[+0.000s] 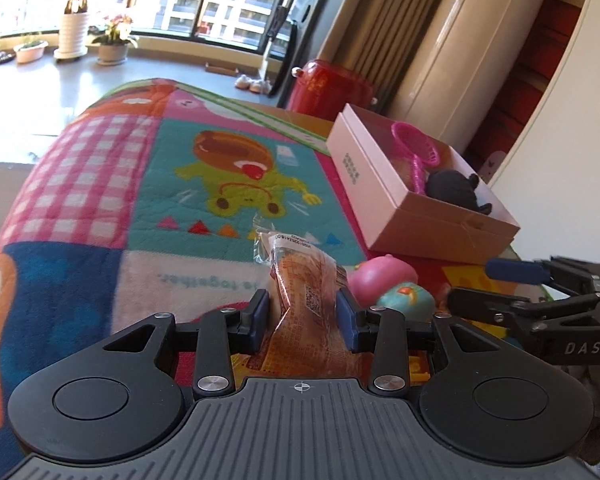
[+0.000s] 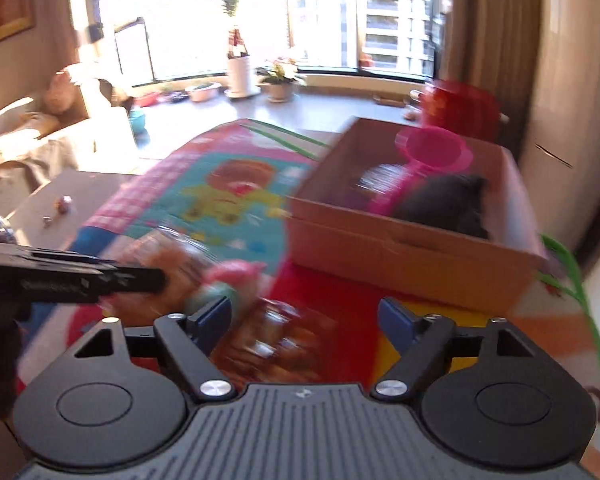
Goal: Organize objects
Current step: 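Lift the bread bag with the left tool while the right tool grasps the pink pig figure, then release the bread bag into the box with the left tool while the right tool lifts the pig, then lower the pink pig figure into the box and open the right tool, then reach to the yellow block on the mat and grasp it with the left tool, then grasp the red quail-eggs packet with the right tool while the left tool carries the yellow block to the box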
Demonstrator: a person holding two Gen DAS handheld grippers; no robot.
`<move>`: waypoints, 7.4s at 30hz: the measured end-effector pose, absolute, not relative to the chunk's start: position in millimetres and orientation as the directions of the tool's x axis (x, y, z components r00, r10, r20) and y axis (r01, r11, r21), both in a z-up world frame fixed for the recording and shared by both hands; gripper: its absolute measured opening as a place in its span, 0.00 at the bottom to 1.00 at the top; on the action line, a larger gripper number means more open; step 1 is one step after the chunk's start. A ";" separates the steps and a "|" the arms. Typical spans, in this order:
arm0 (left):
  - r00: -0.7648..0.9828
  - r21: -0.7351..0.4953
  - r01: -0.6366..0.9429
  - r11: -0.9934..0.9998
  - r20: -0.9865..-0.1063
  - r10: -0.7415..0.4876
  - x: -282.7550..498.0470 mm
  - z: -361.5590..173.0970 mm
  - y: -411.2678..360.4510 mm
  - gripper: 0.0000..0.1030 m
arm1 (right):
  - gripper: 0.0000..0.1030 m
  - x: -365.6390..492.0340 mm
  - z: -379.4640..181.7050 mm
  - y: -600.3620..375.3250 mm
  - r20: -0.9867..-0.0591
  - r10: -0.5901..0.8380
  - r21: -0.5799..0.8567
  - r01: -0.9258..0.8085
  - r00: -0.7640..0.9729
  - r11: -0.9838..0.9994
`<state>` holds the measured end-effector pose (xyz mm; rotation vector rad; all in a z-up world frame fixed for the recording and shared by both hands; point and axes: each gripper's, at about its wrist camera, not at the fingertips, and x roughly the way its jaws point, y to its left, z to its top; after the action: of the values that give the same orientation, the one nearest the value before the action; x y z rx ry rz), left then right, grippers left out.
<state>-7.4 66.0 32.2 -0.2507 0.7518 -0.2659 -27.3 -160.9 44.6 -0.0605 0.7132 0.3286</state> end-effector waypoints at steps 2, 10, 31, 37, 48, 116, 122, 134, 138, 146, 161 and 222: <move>0.704 -0.306 0.140 0.942 -0.638 -0.312 -8.9 33.0 69.1 0.40 | 0.80 -19.3 42.9 -144.2 -0.655 0.297 0.050 -0.353 0.695 0.934; 0.703 -0.297 0.139 0.945 -0.642 -0.305 -11.7 33.7 73.6 0.41 | 0.42 19.4 23.0 -108.0 -0.727 0.375 0.156 -0.394 0.575 0.906; 0.721 -0.340 0.131 0.931 -0.612 -0.325 -7.8 20.3 65.2 0.55 | 0.64 -53.4 14.0 -214.9 -0.722 0.098 -0.013 -0.155 0.685 0.988; 0.722 -0.350 0.130 0.928 -0.608 -0.330 -7.1 16.7 61.1 0.52 | 0.78 -62.0 12.7 -202.3 -0.670 0.033 -0.154 -0.183 0.742 0.971; 0.726 -0.338 0.253 0.907 -0.553 -0.409 0.1 57.2 34.2 0.46 | 0.48 -59.4 18.7 -218.7 -0.675 0.077 -0.064 -0.163 0.734 0.985; 0.554 -0.226 0.510 0.830 -0.652 -0.518 3.5 14.2 -30.0 0.46 | 1.00 -43.0 25.7 -260.4 -0.632 -0.024 0.018 0.046 0.775 0.999; 0.549 -0.231 0.478 0.847 -0.674 -0.494 8.2 15.5 -39.0 0.46 | 1.00 -31.7 7.6 -258.3 -0.683 0.002 0.078 0.070 0.730 0.995; 0.547 -0.224 0.482 0.847 -0.679 -0.491 13.4 19.9 -54.6 0.46 | 1.00 -29.2 -1.1 -262.9 -0.677 0.014 0.129 0.100 0.736 0.987; 0.604 -0.227 0.432 0.873 -0.646 -0.467 8.1 32.7 -26.9 0.46 | 1.00 -33.0 1.7 -263.3 -0.671 0.034 0.140 0.081 0.740 0.987; 0.656 -0.235 0.282 0.930 -0.661 -0.365 0.1 34.7 32.4 0.46 | 1.00 -56.5 13.1 -210.3 -0.675 0.302 0.105 -0.317 0.674 0.943; 0.493 -0.331 0.459 0.824 -0.677 -0.546 -20.4 17.2 -24.5 0.46 | 1.00 -32.4 3.3 -247.6 -0.710 0.005 -0.023 -0.030 0.704 0.999; 0.661 -0.102 0.335 0.937 -0.683 -0.311 -35.5 8.0 -6.3 0.25 | 0.74 -10.1 8.8 -177.7 -0.712 0.113 -0.022 -0.183 0.694 0.983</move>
<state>-35.5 -6.3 8.0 0.0330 0.7660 -0.3649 -10.1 -177.7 8.9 -0.0933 0.7876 0.1652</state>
